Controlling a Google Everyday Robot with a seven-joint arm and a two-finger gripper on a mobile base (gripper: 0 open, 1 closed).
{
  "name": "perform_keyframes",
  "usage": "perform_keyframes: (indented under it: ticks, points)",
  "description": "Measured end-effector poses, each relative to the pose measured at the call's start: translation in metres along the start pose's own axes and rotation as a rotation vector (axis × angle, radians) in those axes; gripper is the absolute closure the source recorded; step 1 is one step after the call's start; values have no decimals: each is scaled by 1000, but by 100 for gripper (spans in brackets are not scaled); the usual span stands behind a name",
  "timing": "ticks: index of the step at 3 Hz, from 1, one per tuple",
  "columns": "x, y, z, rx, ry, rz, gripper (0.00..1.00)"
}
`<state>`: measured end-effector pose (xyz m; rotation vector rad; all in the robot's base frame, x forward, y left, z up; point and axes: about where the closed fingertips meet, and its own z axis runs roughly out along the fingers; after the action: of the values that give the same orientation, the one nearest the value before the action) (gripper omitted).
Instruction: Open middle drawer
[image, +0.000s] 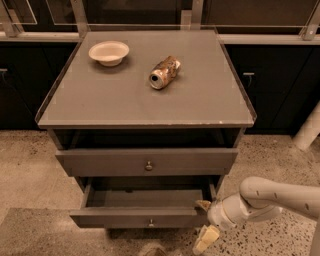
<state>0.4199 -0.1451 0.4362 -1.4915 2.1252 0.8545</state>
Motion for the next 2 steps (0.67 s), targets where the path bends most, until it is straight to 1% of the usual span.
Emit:
perform_keyframes:
  ticks: [1,2]
  points:
    - [1,7,-13,-5,-25,12,0]
    - [7,13,-18,-9,-45,48,0]
